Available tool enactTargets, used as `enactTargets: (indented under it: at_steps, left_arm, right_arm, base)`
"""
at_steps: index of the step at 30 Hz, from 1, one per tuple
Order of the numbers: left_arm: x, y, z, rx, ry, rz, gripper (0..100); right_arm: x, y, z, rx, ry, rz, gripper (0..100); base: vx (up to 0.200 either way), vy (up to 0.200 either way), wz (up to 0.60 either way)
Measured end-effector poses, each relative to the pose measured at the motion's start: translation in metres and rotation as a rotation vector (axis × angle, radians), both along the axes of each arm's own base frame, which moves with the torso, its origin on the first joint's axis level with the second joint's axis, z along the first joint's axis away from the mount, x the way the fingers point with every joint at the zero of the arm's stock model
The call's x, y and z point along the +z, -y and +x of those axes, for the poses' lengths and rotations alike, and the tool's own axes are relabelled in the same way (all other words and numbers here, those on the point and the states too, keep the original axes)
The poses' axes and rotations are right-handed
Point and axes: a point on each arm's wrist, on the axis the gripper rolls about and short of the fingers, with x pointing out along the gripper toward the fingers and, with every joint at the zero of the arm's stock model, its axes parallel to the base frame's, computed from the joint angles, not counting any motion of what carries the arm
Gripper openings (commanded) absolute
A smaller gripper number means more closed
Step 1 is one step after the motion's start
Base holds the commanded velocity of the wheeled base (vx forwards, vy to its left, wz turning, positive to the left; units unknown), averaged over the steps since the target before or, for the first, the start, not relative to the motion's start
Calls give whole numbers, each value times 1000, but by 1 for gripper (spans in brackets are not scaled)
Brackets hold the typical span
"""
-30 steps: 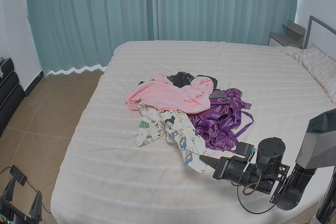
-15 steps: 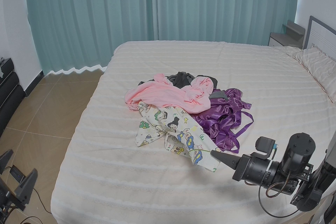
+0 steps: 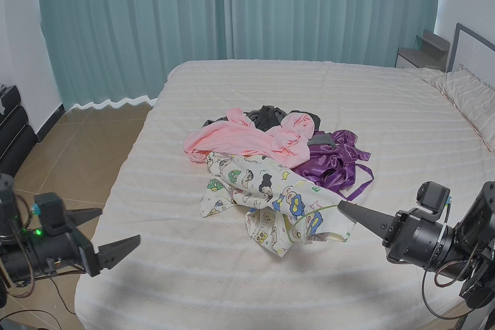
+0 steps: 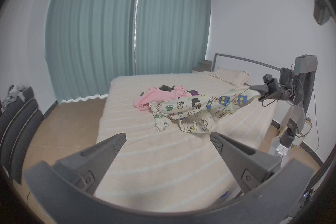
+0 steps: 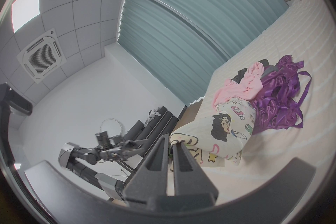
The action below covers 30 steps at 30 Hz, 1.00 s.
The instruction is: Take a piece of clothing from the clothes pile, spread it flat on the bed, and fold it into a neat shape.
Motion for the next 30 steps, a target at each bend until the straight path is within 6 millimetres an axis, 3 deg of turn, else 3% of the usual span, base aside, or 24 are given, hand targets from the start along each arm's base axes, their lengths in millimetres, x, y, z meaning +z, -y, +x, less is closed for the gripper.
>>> enactTargets:
  at_steps: [7, 14, 23, 30]
  left_arm:
    - [-30, 47, 54, -62, -63, -35, 100]
    - [-69, 94, 93, -27, -16, -74, 100]
    - [-130, 139, 119, 26, -9, -87, 100]
    - [-153, 157, 137, 35, -13, -79, 100]
  right_arm:
    - [15, 5, -5, 17, 45, 37, 0]
    - [31, 7, -4, 13, 81, 65, 0]
    - [53, 8, 3, -6, 107, 83, 0]
    - [64, 9, 7, -23, 140, 107, 0]
  base:
    - [0, 0, 0]
    - [0, 0, 0]
    - [0, 0, 0]
    - [0, 0, 0]
